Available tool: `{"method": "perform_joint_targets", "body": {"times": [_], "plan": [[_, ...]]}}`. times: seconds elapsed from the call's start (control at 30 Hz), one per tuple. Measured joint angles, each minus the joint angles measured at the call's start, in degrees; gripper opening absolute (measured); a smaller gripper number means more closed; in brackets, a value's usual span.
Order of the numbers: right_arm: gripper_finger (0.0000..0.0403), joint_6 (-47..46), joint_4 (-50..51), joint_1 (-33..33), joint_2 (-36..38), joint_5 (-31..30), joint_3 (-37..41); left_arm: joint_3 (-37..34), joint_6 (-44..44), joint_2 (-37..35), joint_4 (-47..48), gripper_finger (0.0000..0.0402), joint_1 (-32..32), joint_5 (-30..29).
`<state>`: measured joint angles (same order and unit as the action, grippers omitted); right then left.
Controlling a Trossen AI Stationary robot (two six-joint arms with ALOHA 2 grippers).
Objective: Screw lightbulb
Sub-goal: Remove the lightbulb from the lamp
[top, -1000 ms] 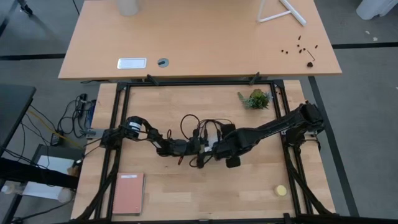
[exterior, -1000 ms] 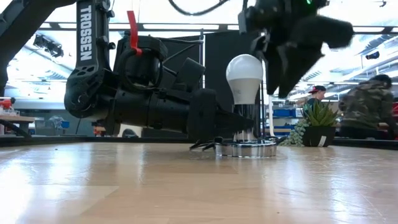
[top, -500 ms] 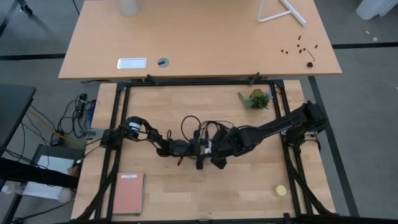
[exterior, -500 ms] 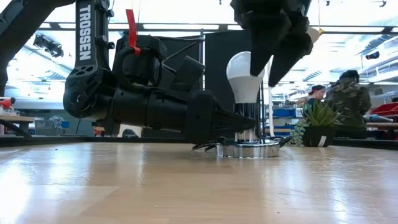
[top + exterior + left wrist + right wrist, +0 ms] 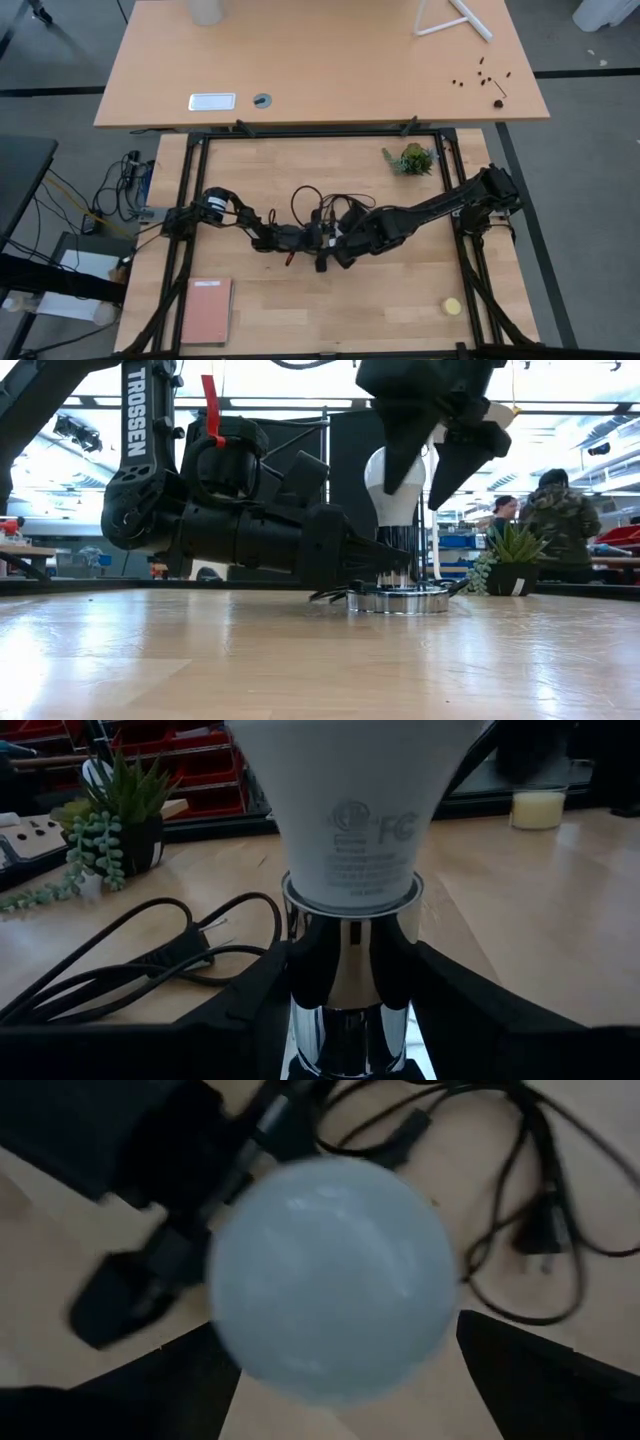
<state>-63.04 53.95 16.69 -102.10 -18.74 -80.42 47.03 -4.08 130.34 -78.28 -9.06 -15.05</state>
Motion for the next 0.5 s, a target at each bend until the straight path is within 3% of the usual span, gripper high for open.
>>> {"method": "perform_joint_targets", "body": {"times": [0.2, 0.33, 0.5], "plan": [[0.0353, 2.44, 12.32, 0.06, 0.0, -4.38, 0.0, 0.0, -0.01, 0.0, 0.17, 0.0183, 0.03, 0.02], [0.0347, -4.46, 24.6, 0.82, 0.02, -9.24, 0.05, 0.0, -0.15, 0.0, 0.26, 0.0183, 0.02, 0.13], [0.0347, 0.15, 12.61, 5.29, 0.09, -6.41, 0.07, 0.0, -0.18, 0.0, 0.28, 0.0183, 0.02, 0.17]]}}
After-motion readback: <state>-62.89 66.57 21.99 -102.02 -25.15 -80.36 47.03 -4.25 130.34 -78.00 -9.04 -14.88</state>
